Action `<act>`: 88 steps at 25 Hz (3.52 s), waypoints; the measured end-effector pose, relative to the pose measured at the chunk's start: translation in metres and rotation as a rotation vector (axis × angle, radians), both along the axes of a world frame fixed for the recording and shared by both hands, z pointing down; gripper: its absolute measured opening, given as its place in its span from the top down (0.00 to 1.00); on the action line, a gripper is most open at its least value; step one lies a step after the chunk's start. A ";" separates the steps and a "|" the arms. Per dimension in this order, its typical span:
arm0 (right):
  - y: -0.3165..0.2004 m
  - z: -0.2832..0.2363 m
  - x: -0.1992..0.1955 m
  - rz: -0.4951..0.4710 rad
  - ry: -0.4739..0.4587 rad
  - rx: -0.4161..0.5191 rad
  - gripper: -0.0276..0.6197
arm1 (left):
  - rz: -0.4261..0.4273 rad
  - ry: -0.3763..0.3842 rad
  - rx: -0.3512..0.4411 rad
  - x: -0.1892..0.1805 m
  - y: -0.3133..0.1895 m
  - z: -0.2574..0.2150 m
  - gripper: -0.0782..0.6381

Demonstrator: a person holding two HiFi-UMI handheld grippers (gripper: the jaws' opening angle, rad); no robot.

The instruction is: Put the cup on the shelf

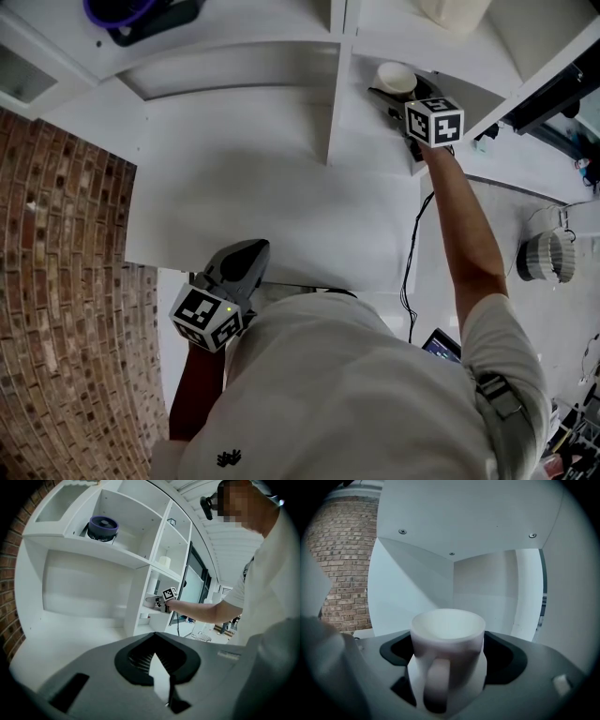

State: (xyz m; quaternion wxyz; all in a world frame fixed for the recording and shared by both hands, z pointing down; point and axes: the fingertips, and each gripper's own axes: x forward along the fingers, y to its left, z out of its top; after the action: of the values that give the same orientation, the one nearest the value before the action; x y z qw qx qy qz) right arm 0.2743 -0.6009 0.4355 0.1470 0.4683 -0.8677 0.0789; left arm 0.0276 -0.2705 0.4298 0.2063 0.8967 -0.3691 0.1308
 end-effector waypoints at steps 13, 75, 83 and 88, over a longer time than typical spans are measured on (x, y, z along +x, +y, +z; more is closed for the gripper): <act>0.032 -0.005 0.017 0.059 0.002 0.022 0.25 | 0.048 0.021 0.005 0.004 0.015 -0.003 0.88; 0.450 0.027 -0.135 0.207 -0.100 -0.056 0.94 | 0.267 0.073 0.030 -0.136 0.216 0.001 0.88; 0.508 0.040 -0.183 0.132 -0.119 -0.103 0.94 | 0.262 0.063 0.033 -0.147 0.225 0.005 0.88; 0.534 0.043 -0.201 0.107 -0.126 -0.113 0.94 | 0.257 0.053 0.025 -0.157 0.234 0.011 0.88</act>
State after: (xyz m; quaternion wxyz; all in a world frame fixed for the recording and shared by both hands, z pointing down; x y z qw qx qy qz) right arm 0.0732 -0.0669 0.4790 0.1137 0.4992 -0.8430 0.1651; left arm -0.1293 -0.0365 0.4404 0.1861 0.9422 -0.2474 0.1279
